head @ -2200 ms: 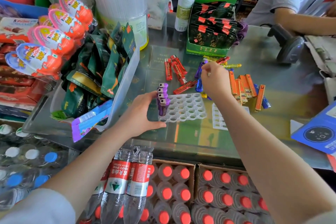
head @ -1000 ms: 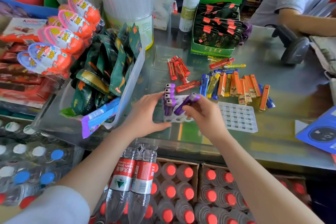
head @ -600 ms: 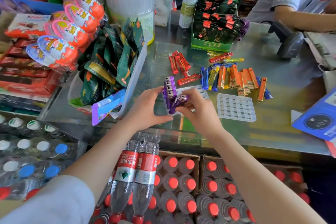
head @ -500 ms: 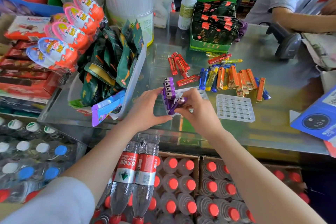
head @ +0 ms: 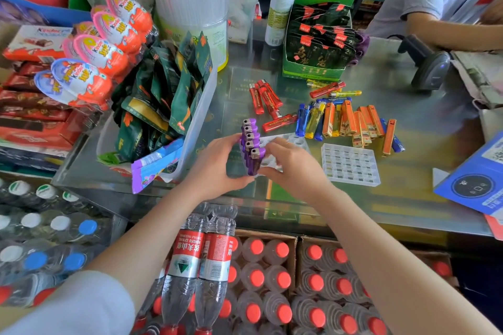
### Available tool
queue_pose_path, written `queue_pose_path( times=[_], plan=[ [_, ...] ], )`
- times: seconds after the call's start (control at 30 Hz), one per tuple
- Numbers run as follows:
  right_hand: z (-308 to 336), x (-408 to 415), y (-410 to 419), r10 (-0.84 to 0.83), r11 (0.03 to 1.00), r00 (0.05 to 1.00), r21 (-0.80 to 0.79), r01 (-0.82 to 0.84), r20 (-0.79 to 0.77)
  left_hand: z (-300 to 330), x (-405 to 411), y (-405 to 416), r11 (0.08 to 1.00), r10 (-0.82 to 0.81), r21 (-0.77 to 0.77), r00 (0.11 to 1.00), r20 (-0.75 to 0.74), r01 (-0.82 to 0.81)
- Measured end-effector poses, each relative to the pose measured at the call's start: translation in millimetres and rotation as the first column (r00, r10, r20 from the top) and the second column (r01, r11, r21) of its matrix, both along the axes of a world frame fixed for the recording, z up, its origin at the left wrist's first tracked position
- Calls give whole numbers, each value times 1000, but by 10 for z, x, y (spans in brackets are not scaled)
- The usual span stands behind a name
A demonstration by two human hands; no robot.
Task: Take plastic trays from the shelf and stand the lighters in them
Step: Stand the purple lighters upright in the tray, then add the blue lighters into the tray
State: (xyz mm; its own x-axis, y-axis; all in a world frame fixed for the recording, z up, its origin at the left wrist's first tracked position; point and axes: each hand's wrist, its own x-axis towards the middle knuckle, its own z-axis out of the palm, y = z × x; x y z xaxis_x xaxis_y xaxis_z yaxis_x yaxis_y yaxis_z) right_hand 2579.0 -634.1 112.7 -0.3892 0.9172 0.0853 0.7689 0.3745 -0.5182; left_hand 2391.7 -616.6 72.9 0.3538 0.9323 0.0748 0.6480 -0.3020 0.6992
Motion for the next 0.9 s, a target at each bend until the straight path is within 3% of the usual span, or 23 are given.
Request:
queue_pose_path(
  times=[0.1, 0.17, 0.27, 0.4, 0.5, 0.77, 0.9],
  plan=[
    [27, 193, 182, -218, 976, 976, -38, 217, -27, 13, -9, -28, 1000, -9, 2, 999, 37, 9],
    [18, 296, 330, -426, 904, 902, -19, 426, -65, 15, -19, -37, 1000, -18, -2, 999, 39, 18],
    [-21, 354, 543, -566, 824, 824, -43, 565, -10, 17, -29, -38, 1000, -26, -12, 999, 29, 26],
    [-30, 266, 706, -628, 762, 754, -42, 646, 194, 51, -31, -53, 999, -30, -15, 999, 20, 30],
    [-19, 195, 790, -650, 733, 715, -34, 679, 259, 64, -29, -60, 1000, -23, -8, 1000, 21, 23],
    [-1, 84, 971, -664, 678, 706, -200, 707, 245, 100, -26, -44, 998, -44, -52, 999, 15, 45],
    [31, 143, 945, -620, 729, 767, -241, 640, 162, 127, -26, -34, 996, -70, -58, 998, -4, 70]
  ],
)
